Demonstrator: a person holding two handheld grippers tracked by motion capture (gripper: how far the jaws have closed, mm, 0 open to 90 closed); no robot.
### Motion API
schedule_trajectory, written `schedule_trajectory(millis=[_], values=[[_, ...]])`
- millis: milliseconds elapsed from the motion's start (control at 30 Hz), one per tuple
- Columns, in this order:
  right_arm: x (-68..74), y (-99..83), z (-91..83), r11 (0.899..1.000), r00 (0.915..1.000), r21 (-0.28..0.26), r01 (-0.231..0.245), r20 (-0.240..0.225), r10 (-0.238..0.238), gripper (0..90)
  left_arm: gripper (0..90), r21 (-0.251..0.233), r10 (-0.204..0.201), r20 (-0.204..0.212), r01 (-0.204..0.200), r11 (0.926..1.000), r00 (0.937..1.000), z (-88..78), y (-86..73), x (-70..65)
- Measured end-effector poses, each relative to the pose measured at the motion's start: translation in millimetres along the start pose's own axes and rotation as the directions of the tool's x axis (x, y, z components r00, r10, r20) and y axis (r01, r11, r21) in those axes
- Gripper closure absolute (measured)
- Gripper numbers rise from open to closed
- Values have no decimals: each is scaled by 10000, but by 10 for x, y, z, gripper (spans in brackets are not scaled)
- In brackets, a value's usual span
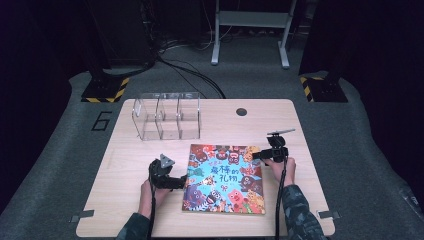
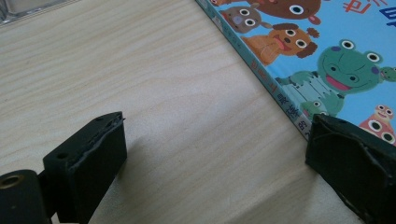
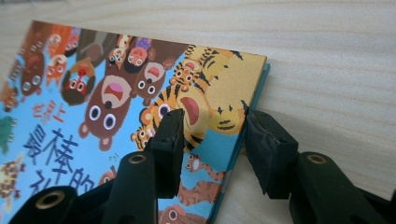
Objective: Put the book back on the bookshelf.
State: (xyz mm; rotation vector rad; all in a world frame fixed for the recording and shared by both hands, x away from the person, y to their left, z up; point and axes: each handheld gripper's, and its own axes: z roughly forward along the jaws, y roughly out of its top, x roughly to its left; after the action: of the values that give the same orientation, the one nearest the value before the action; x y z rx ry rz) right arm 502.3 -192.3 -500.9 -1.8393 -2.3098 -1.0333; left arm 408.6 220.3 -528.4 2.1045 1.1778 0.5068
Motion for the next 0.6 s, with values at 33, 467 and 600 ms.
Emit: schedule_trajectory(millis=[33, 467, 600], values=[[-16, -5, -12, 9999, 9997, -19, -161, -174, 161, 573, 51, 21, 27, -3, -27, 10000, 10000, -2, 0, 1], [34, 63, -256, 9975, 9941, -619, -349, -1042, 284, 574, 55, -283, -131, -88, 128, 9995, 9999, 17, -7, -11], [91, 97, -313, 9971, 9928, -707, -271, -1184, 186, 573, 56, -124, 280, -40, -281, 9995, 9996, 7, 0, 14]])
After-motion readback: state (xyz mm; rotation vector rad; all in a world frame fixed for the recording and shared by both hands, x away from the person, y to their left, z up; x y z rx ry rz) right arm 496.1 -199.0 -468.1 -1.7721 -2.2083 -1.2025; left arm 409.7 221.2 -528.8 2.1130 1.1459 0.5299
